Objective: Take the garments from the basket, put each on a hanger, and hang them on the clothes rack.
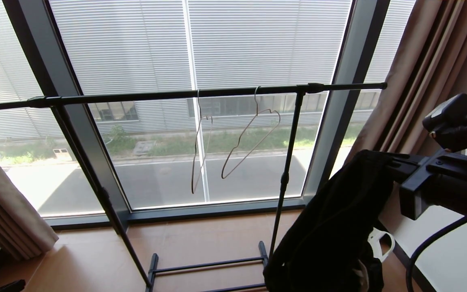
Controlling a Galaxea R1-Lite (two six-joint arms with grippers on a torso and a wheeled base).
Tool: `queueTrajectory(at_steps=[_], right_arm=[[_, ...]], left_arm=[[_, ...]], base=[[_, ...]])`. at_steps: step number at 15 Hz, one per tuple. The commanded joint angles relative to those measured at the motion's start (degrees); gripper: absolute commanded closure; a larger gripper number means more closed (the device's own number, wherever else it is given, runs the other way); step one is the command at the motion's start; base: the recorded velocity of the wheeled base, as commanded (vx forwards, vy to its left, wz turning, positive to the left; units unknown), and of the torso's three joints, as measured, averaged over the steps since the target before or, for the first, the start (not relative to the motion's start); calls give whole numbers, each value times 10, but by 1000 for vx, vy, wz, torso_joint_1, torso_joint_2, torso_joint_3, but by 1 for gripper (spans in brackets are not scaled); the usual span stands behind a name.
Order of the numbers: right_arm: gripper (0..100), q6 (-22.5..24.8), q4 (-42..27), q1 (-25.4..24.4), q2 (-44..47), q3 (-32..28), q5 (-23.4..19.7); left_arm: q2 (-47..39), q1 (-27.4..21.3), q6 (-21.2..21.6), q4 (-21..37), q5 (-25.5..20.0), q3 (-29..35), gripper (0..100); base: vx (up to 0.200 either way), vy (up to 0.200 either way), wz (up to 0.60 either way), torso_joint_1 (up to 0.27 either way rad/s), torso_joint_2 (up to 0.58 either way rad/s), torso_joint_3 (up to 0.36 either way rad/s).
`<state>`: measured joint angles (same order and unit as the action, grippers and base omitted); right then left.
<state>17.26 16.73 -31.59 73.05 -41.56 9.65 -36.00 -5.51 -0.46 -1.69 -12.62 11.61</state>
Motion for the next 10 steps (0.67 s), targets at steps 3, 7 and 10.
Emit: queueTrajectory(at_steps=[3,7,10], right_arm=[[100,-9,-2,-13,85,-77,13],[100,-11,1,-75,140,-141,93],[100,-12,4,-81,171,-156,106]], left_arm=[[-212,-153,-108,-11,0,103,0],[-333,-276,-211,-12,0,176,0],[-420,-303,-237,-17,3,236,0]], base=[[0,0,0,0,0,0],[0,0,0,0,0,0],[0,0,0,0,0,0]])
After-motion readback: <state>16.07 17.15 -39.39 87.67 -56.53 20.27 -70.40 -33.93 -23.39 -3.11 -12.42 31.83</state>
